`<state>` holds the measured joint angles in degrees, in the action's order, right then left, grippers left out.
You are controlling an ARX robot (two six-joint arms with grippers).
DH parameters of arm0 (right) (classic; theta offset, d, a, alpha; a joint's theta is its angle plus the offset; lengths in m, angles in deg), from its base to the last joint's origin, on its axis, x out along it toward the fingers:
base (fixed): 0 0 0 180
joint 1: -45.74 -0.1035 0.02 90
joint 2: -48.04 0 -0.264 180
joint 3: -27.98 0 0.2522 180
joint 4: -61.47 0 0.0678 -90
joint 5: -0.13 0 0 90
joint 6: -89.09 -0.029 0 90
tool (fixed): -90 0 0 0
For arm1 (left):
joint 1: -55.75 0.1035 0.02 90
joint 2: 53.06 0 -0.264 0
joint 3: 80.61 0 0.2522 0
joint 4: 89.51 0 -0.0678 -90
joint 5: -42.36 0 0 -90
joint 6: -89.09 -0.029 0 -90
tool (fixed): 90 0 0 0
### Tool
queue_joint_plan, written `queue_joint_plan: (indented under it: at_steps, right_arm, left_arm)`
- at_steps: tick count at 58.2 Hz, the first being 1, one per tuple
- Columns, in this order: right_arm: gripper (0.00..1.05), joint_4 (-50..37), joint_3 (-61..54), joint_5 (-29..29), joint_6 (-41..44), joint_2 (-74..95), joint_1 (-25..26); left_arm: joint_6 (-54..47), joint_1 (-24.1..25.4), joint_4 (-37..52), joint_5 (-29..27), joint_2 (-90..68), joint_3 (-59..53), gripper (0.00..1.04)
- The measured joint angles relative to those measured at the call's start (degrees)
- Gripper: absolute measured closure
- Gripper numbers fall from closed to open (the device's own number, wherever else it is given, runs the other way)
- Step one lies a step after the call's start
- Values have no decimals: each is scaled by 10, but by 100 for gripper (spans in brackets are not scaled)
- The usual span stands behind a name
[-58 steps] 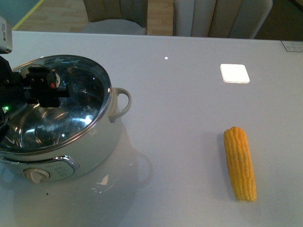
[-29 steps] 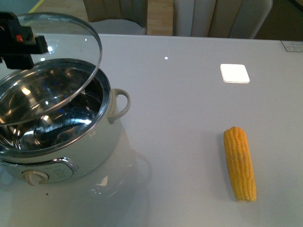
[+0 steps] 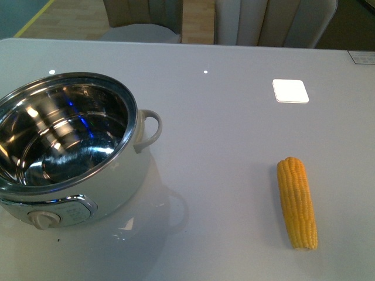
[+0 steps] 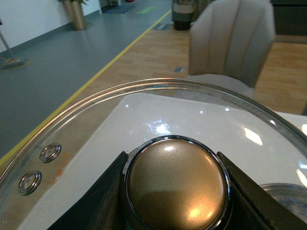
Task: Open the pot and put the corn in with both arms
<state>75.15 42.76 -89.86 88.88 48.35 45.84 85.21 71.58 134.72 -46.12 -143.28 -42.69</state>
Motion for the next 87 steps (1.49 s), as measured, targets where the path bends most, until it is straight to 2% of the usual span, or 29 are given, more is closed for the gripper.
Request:
queue_joint_plan:
  at_steps: [18,28,35,46,72,76,81,87]
  right_arm:
    - [9,0,0,0,0,0,0]
    - [9,0,0,0,0,0,0]
    - [9,0,0,0,0,0,0]
    - [9,0,0,0,0,0,0]
    - [9,0,0,0,0,0,0]
    - [9,0,0,0,0,0,0]
    - [9,0,0,0,0,0,0]
    - [9,0,0,0,0,-1,0]
  left_arm:
    - [-19,218,104,46,-146,2,60]
    - [-24,276,171,70,-247,5,60]
    - [-27,283,209,87,-308,8,60]
    - [-26,283,212,92,-347,8,60]
    - [-21,261,215,60,-443,26,60]
    - [-16,247,215,47,-467,49,60]
    - [5,202,205,13,-544,151,60]
    - [23,169,188,16,-588,243,60]
